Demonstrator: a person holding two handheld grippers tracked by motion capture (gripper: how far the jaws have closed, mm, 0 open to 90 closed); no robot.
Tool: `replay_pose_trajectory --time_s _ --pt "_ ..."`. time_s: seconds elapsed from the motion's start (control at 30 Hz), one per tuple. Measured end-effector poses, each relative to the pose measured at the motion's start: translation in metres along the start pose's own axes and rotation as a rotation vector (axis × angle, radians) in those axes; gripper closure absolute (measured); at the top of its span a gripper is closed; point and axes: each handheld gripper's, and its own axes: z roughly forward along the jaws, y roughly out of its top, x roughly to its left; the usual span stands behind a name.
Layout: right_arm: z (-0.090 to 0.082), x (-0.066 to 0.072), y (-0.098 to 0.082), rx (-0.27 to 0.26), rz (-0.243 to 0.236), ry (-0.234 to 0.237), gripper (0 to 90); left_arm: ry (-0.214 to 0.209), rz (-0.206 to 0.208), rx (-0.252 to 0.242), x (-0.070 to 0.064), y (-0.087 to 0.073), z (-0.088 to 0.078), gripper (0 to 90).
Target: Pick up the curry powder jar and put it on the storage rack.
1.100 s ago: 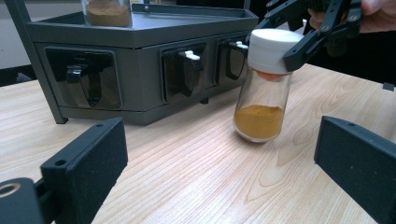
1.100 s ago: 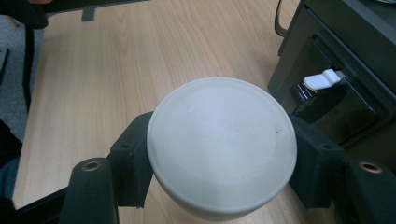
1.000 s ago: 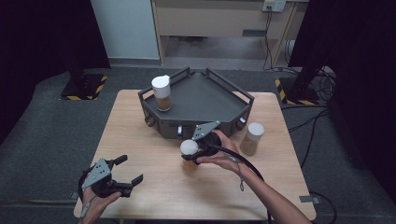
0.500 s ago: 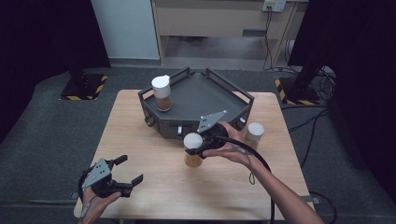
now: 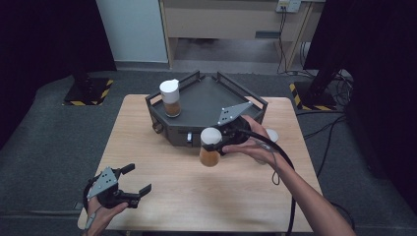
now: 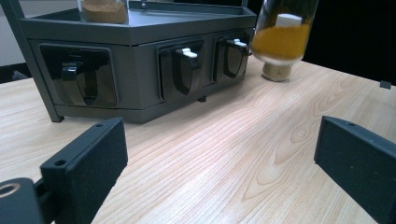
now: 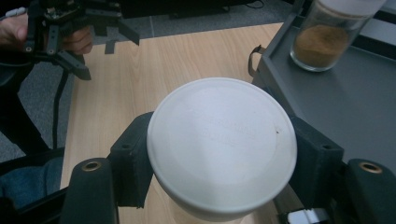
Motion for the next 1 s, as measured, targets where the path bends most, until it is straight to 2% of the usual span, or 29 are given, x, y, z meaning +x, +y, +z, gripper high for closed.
replay_pose_trajectory --time_s 0.33,0.57,1.0 --pt "-0.017 -0.008 0.017 -0.024 0.007 -0.015 34.2 0.001 -0.002 0.002 0.000 0.000 0.000 1.6" --pt "-0.026 -0.014 0.036 -0.022 0.012 -0.031 34.2 0.001 -0.004 0.001 0.000 0.000 0.000 1.6" --pt "-0.027 -0.028 0.055 -0.013 0.050 -0.062 34.2 0.002 -0.007 -0.002 0.001 -0.001 0.000 1.6"
